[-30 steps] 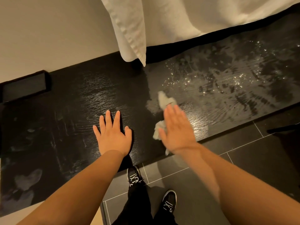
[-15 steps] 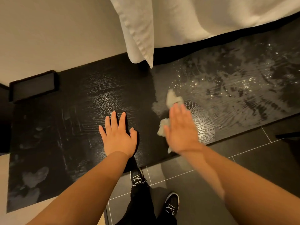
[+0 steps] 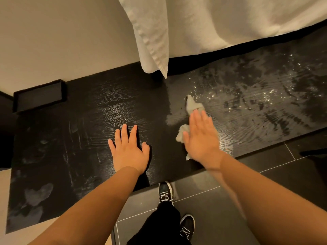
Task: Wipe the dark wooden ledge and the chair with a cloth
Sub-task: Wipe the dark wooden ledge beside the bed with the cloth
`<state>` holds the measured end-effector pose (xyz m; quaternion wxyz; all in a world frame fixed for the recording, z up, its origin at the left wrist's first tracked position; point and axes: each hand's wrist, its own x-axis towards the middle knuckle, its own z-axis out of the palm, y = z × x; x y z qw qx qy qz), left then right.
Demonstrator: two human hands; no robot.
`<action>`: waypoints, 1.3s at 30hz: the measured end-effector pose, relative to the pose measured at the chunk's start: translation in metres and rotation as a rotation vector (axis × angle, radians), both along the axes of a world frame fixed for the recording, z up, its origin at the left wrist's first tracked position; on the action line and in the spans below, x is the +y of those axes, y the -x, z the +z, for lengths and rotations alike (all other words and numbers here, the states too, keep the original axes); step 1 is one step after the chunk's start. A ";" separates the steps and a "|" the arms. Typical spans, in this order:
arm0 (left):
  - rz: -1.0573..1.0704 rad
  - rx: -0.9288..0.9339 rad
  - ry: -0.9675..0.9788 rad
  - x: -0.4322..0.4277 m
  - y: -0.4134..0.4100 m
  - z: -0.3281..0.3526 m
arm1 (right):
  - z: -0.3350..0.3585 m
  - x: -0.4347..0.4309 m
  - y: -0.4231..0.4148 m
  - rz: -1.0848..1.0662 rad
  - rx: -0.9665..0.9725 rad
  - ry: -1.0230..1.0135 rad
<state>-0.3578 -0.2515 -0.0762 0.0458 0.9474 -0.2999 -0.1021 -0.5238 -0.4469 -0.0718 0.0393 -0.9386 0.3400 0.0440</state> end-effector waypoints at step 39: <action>-0.005 -0.005 0.011 -0.001 0.000 0.000 | -0.007 -0.023 -0.011 0.370 -0.066 -0.077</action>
